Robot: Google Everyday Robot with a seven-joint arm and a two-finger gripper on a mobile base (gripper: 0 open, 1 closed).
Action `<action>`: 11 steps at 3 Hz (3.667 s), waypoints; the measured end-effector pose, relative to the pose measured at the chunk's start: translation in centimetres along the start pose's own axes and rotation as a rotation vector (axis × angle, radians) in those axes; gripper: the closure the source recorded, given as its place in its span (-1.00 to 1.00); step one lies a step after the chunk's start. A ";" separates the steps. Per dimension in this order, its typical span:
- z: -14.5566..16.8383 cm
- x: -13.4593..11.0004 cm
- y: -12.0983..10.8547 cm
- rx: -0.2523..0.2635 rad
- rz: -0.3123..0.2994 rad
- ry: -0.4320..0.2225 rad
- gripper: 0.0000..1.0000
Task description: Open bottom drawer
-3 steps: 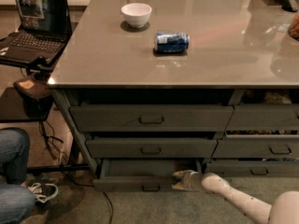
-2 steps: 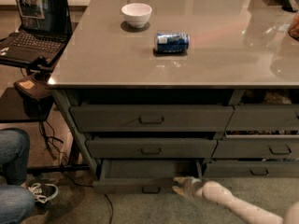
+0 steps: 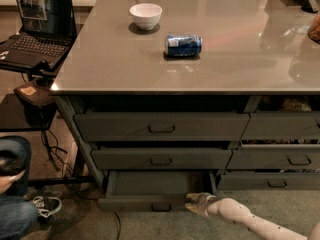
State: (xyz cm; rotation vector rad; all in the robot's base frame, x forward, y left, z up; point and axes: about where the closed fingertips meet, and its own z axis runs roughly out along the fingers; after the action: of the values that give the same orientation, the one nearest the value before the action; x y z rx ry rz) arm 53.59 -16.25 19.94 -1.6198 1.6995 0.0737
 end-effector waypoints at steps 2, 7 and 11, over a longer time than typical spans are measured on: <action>-1.2 0.8 1.8 -0.026 -0.040 0.031 1.00; -3.0 -0.3 6.2 -0.035 -0.078 0.012 1.00; -7.7 0.9 13.1 0.006 -0.070 0.029 1.00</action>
Offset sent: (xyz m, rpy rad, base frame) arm -0.1285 -0.0013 -0.0073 -0.0967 0.0318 0.1032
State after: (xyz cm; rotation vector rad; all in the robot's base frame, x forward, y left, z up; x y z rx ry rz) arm 38.54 -18.59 18.94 -1.6814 1.6612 0.0105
